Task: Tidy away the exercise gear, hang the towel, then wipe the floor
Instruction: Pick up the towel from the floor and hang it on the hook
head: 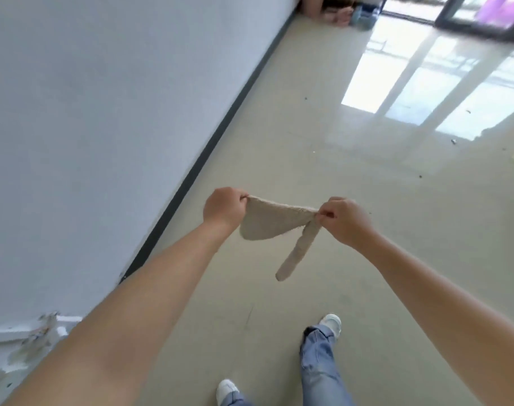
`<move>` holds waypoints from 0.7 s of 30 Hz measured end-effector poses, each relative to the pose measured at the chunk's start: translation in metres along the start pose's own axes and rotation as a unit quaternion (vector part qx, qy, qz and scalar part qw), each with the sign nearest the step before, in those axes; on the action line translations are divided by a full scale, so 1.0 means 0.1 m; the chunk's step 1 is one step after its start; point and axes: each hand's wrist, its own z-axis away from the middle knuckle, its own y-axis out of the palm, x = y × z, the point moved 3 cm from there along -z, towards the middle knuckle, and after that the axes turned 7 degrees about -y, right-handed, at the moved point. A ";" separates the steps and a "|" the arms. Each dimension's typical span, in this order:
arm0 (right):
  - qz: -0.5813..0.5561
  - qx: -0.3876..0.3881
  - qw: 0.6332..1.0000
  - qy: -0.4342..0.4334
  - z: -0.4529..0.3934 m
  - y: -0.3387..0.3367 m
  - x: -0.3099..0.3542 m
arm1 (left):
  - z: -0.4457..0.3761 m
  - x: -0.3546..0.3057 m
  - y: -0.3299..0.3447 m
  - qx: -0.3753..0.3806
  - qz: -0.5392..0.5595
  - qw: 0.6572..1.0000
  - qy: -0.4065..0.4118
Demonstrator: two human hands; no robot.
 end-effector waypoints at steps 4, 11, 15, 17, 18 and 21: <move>-0.008 -0.046 0.997 0.056 0.01 -0.83 -0.91 | -0.31 -1.41 0.04 -0.015 0.026 0.996 0.082; 0.002 -0.100 0.989 0.112 0.01 -1.91 -2.36 | -0.73 -3.59 0.27 0.021 0.141 0.979 0.148; -0.020 -0.157 0.974 0.161 -0.14 -2.45 -2.98 | -1.01 -4.47 0.37 0.026 0.170 0.970 0.174; -0.030 -0.184 0.966 0.180 -0.28 -2.68 -3.25 | -1.22 -4.86 0.42 0.026 0.176 0.965 0.191; -0.045 -0.193 0.961 0.191 -0.36 -2.78 -3.37 | -1.33 -5.05 0.43 0.025 0.183 0.961 0.204; -0.107 -0.195 0.953 0.207 -0.70 -3.06 -3.75 | -1.68 -5.64 0.43 0.032 0.217 0.945 0.244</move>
